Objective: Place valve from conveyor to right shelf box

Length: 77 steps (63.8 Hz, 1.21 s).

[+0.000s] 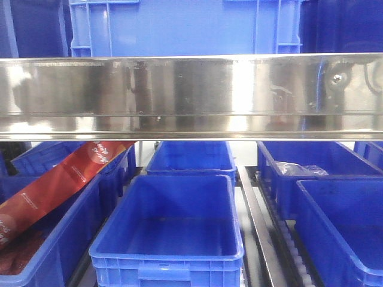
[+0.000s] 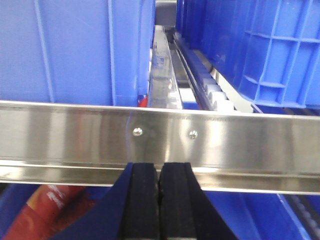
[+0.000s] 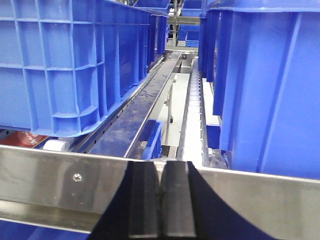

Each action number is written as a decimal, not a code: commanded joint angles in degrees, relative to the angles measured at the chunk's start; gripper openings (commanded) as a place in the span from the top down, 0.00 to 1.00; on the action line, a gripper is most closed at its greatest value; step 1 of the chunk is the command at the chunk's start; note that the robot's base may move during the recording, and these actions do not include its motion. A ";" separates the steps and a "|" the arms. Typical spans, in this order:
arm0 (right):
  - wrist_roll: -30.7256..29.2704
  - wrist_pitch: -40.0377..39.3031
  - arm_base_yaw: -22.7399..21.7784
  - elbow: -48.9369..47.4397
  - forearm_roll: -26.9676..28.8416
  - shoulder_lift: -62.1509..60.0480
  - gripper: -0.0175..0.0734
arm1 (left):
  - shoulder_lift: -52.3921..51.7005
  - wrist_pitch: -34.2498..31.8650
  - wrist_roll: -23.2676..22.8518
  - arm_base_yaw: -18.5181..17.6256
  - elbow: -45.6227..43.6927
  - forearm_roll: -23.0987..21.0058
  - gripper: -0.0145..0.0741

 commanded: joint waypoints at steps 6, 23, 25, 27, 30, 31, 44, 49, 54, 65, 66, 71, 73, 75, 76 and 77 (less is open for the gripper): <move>-0.05 -1.66 -0.18 0.09 -0.60 -0.39 0.98 | -12.61 -1.01 0.05 0.24 5.78 1.84 0.96; -0.05 -1.78 -0.18 0.09 -0.60 -0.39 0.98 | -21.08 0.92 0.05 0.24 11.38 2.52 0.96; -0.05 -1.78 -0.18 0.09 -0.60 -0.39 0.98 | -21.08 1.18 0.05 0.24 11.38 2.52 0.96; -0.05 -1.78 -0.18 0.09 -0.60 -0.39 0.98 | -21.08 1.18 0.05 0.24 11.38 2.52 0.96; -0.05 -1.78 -0.18 0.09 -0.60 -0.39 0.98 | -21.08 0.90 0.05 0.24 11.38 2.52 0.96; -0.05 -1.78 -0.18 0.09 -0.60 -0.39 0.98 | -21.08 0.71 0.05 0.24 11.38 2.52 0.96; -0.05 -1.78 -0.18 0.09 -0.60 -0.39 0.98 | -21.08 0.01 0.05 0.24 11.38 2.52 0.96; -0.05 -1.78 -0.18 0.09 -0.60 -0.39 0.98 | -21.08 0.01 0.05 0.24 11.38 2.52 0.96; -0.05 -1.78 -0.18 0.09 -0.60 -0.39 0.98 | -21.08 0.01 0.05 0.24 11.38 2.52 0.96; -0.05 -1.78 -0.18 0.09 -0.60 -0.39 0.98 | -21.08 0.01 0.05 0.24 11.38 2.52 0.96; -0.05 -1.78 -0.18 0.09 -0.60 -0.39 0.98 | -21.08 0.01 0.05 0.24 11.38 2.52 0.96; -0.05 -1.78 -0.18 0.09 -0.60 -0.39 0.98 | -21.08 0.01 0.05 0.24 11.38 2.52 0.96; -0.05 -1.78 -0.18 0.09 -0.60 -0.39 0.98 | -21.08 0.01 0.05 0.24 11.38 2.52 0.96; -0.05 -1.78 -0.18 0.09 -0.60 -0.39 0.98 | -21.08 0.01 0.05 0.24 11.38 2.52 0.96; -0.05 -1.78 -0.18 0.09 -0.60 -0.39 0.98 | -21.08 0.01 0.05 0.24 11.38 2.52 0.96; -0.05 -1.78 -0.18 0.09 -0.60 -0.39 0.98 | -21.08 0.01 0.05 0.24 11.38 2.52 0.96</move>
